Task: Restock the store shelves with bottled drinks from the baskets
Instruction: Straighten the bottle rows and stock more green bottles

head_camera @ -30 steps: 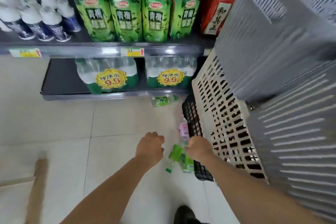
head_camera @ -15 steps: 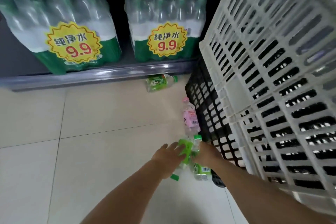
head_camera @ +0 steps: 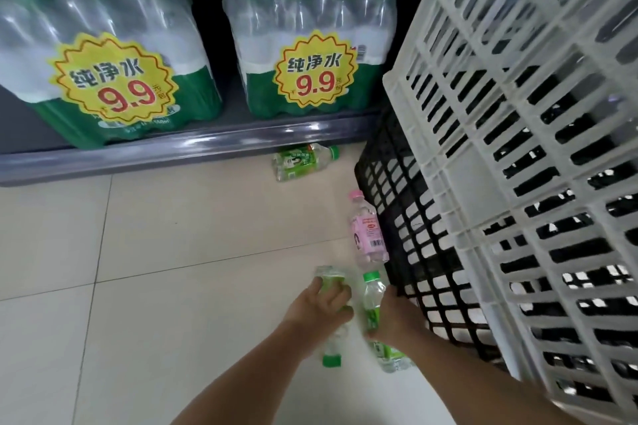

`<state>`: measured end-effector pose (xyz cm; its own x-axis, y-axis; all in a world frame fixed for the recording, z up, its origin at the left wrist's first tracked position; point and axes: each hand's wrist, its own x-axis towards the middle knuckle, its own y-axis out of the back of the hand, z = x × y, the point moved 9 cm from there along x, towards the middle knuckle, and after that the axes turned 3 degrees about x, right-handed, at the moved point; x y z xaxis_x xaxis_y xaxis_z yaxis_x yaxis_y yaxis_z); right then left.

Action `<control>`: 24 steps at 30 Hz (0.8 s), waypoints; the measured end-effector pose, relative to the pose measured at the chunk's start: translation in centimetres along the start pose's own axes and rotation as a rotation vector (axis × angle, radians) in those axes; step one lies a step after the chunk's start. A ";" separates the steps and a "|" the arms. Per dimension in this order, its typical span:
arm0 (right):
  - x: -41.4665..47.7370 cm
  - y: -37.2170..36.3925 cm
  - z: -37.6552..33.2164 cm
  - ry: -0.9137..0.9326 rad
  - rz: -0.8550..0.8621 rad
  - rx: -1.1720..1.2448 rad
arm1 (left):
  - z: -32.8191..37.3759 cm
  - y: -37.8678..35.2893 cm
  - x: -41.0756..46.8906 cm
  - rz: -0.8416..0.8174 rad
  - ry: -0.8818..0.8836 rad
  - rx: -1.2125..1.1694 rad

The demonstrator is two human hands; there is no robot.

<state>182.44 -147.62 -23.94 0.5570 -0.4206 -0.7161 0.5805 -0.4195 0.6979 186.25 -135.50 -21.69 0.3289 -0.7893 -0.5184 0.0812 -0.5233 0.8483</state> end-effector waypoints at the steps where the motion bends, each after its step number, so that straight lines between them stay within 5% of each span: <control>1: 0.2 -0.1 0.1 -0.006 0.007 0.005 | 0.0 -0.5 0.1 -0.006 -0.011 0.084; 7: 0.6 0.6 -0.4 0.023 -0.059 0.046 | -2.0 -2.1 -0.3 -0.124 0.079 -0.032; 11: 0.0 1.8 -2.2 0.062 -0.201 0.376 | -7.2 -2.3 -2.2 -0.139 0.327 -0.280; 17: -4.7 9.9 -6.9 0.124 -0.210 0.714 | -14.0 1.7 -10.0 -0.167 0.633 -0.958; 24: -18.2 22.5 -12.6 0.304 -0.229 1.023 | -18.0 16.4 -22.4 0.096 0.591 -1.721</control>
<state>192.84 -139.30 4.65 0.7036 -0.0903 -0.7049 -0.0014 -0.9921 0.1258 197.13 -120.69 5.79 0.6115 -0.3885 -0.6893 0.6885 0.6905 0.2216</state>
